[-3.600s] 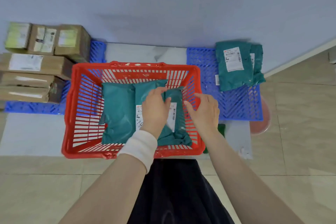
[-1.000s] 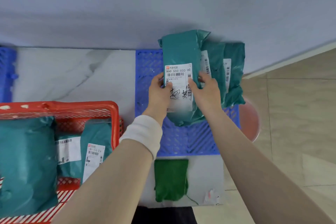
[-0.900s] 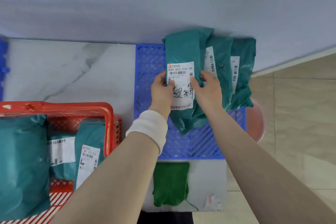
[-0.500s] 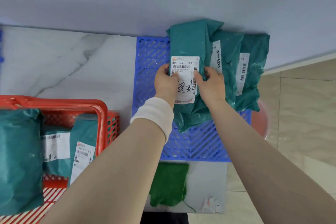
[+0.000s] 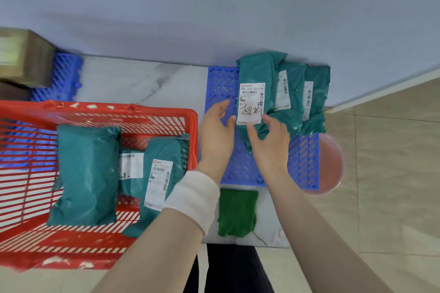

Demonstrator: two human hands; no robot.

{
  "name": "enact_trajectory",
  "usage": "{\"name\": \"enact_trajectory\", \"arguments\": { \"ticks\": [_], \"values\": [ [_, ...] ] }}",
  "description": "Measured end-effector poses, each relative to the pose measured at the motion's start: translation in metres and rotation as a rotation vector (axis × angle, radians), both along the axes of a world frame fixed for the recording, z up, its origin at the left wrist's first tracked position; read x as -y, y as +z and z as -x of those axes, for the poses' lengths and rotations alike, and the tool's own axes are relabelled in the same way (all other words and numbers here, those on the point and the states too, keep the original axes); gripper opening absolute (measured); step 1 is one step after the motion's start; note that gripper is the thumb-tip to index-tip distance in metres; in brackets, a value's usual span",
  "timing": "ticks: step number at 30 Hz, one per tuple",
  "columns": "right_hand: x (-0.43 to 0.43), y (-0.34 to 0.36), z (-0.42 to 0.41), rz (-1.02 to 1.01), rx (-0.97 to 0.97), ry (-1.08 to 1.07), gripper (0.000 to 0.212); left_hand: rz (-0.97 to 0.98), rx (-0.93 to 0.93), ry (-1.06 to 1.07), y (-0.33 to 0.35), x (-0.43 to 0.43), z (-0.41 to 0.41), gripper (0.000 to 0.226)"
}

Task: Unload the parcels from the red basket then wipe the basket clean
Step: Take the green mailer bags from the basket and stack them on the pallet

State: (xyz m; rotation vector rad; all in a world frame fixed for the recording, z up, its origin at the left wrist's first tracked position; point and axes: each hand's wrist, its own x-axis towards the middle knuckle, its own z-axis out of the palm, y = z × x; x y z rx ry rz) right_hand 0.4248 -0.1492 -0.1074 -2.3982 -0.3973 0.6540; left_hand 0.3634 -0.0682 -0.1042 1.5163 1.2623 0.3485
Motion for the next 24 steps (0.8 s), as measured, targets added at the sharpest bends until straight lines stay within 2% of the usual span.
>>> {"name": "enact_trajectory", "arguments": {
  "ticks": [8,12,17,21,24],
  "values": [
    [-0.018,0.039,0.105,-0.052,0.066,-0.039,0.047,-0.124,0.024,-0.147,0.029,-0.021,0.102,0.034],
    [-0.034,0.045,0.171,-0.038,0.083,-0.032,0.048,-0.141,-0.072,-0.242,0.026,-0.051,0.171,0.032],
    [-0.042,0.031,0.227,0.018,-0.085,-0.048,0.058,0.002,-0.287,-0.346,-0.001,-0.071,0.233,0.036],
    [-0.039,-0.012,0.239,0.224,-0.251,0.058,0.068,0.258,-0.451,-0.390,-0.042,-0.068,0.251,0.046],
    [-0.041,-0.056,0.239,0.422,-0.336,0.142,0.074,0.412,-0.496,-0.389,-0.084,-0.062,0.257,0.054]
  ]
}}
